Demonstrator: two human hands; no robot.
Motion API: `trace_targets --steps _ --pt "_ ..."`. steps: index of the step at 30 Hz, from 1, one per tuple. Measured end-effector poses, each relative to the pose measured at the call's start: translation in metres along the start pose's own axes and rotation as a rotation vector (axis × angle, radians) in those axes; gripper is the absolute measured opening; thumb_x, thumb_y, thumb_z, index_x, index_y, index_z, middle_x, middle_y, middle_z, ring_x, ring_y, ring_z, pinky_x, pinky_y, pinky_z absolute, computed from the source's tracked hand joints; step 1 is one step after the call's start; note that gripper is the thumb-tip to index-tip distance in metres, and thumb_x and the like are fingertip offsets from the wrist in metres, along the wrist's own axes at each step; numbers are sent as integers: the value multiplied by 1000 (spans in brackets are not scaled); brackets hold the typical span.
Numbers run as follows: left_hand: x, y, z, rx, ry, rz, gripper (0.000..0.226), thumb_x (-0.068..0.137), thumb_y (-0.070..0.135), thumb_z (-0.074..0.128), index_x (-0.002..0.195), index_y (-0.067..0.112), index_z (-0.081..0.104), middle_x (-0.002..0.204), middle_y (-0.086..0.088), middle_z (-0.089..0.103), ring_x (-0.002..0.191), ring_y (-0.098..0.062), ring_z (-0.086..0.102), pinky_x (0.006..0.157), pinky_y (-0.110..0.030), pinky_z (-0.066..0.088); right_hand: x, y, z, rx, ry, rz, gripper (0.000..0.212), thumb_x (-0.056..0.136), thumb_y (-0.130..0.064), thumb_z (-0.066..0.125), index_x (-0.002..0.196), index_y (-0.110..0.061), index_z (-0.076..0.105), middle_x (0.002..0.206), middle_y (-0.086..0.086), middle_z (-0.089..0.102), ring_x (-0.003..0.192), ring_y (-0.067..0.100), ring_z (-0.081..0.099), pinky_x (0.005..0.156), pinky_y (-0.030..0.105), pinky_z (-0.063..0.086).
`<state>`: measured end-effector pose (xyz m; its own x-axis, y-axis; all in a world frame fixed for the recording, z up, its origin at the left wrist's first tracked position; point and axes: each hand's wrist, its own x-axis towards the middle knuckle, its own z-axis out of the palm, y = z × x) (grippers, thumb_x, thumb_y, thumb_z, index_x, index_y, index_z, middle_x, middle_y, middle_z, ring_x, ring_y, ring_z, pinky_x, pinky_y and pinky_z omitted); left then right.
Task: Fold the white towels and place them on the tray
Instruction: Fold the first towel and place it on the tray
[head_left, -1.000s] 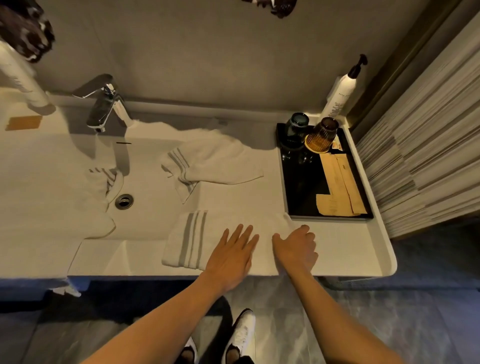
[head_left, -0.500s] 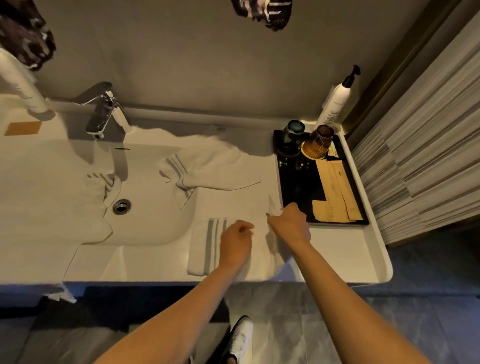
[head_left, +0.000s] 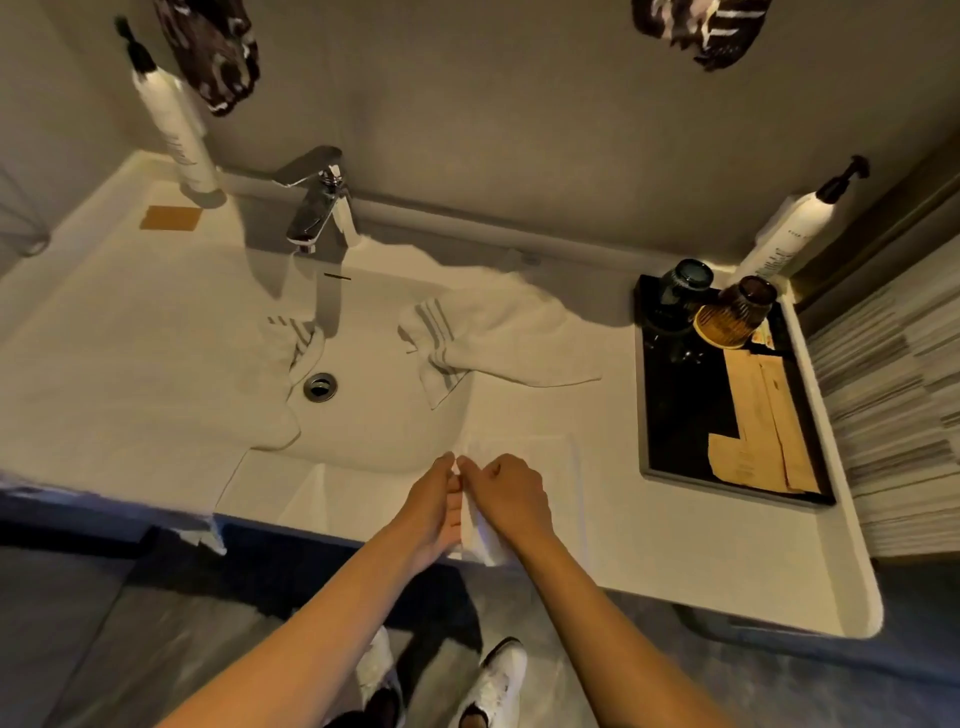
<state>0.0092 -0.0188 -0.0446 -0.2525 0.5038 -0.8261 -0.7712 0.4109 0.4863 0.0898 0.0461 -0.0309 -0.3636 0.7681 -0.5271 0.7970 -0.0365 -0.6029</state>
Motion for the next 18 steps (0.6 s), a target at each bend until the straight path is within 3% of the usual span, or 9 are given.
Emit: trace_targets --steps 2,4,5,7,9,12,15,18 --pt "-5 4 -8 414 93 168 40 95 44 51 94 9 69 82 -7 73 76 -23 70 76 -37 57 -3 5 3 97 -10 -19 45 98 -48 41 72 -15 58 71 -1 57 67 15 56 68 29 41" --pt "-6 -3 -17 941 322 566 30 94 35 55 112 12 62 102 -2 68 92 -21 64 79 -32 50 -5 13 1 155 46 -106 41 100 -30 42 62 -15 50 64 -2 54 59 10 49 66 30 40" --pt "-8 -8 -18 1121 363 845 27 94 27 55 117 13 58 108 -2 63 95 -20 61 78 -31 48 -5 19 -1 143 95 -168 36 99 -22 42 67 -14 55 69 -3 58 63 8 51 68 29 42" --pt "-6 -21 -14 1403 181 1214 31 90 15 60 121 12 59 113 -4 60 98 -21 58 83 -30 46 -5 31 -3 60 174 -277 25 99 -14 42 99 -14 67 99 -3 66 89 8 59 82 23 44" --pt "5 -35 -10 1481 -27 1229 39 89 12 59 128 10 57 123 -7 59 112 -22 56 98 -26 38 0 46 -2 -65 236 -407 30 98 -12 46 124 -11 62 124 3 63 116 15 55 103 23 37" --pt "29 -44 -19 1685 49 1200 52 98 23 42 146 4 40 152 -13 41 143 -25 35 118 -38 18 11 72 0 -444 260 -540 44 103 -26 39 144 -12 46 153 7 41 144 23 32 121 36 19" --pt "40 -41 -30 1840 35 1134 56 104 37 24 154 11 22 162 -5 18 150 -17 12 119 -44 11 17 96 1 -653 247 -535 54 105 -41 25 155 -20 23 162 0 16 151 18 11 123 41 8" --pt "42 -40 -32 1864 29 1116 60 104 43 21 156 15 12 164 0 8 151 -12 0 121 -47 7 19 103 2 -693 268 -551 58 103 -45 26 156 -21 19 163 -1 13 152 17 7 122 45 11"
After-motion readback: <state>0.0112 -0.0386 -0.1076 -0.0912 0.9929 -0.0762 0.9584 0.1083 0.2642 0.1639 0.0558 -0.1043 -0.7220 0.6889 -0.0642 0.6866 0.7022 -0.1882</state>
